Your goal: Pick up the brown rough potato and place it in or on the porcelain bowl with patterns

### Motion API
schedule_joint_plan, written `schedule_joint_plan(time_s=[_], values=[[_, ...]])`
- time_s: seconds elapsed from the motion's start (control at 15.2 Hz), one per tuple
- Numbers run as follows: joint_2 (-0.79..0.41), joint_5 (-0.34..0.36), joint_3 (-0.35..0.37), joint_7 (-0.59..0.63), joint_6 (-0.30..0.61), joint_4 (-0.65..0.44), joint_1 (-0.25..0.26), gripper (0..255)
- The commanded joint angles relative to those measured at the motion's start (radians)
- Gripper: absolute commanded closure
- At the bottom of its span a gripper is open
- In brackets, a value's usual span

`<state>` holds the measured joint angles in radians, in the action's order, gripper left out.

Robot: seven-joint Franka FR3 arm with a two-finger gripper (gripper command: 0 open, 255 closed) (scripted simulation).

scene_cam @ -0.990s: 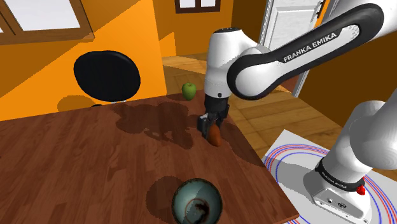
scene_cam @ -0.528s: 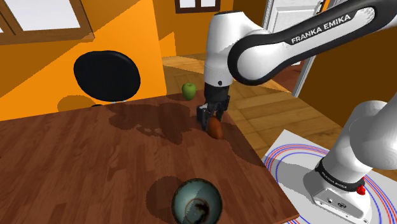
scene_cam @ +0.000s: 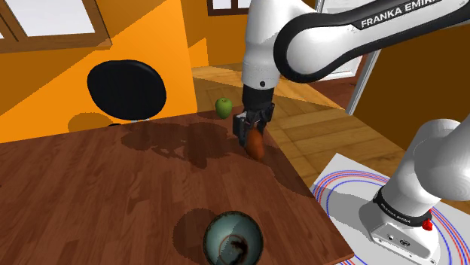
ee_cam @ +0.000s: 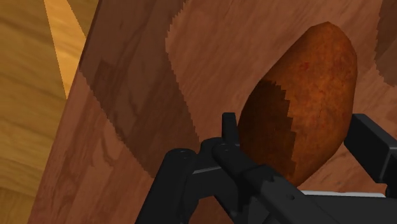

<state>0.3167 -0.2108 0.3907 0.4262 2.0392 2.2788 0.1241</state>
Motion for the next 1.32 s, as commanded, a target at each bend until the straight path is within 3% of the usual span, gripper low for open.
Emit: schedule_joint_plan(time_s=[0.0,0.59,1.06,1.25], values=[[0.001,-0.005,0.026,0.039,-0.007,-0.011,0.015,255],[-0.043,-0.011,0.189,0.277,0.003,-0.077,0.09,255],[-0.155,0.054,0.332,0.499,0.009,-0.192,0.131,255],[-0.169,0.06,0.337,0.503,0.05,-0.161,0.132,255]])
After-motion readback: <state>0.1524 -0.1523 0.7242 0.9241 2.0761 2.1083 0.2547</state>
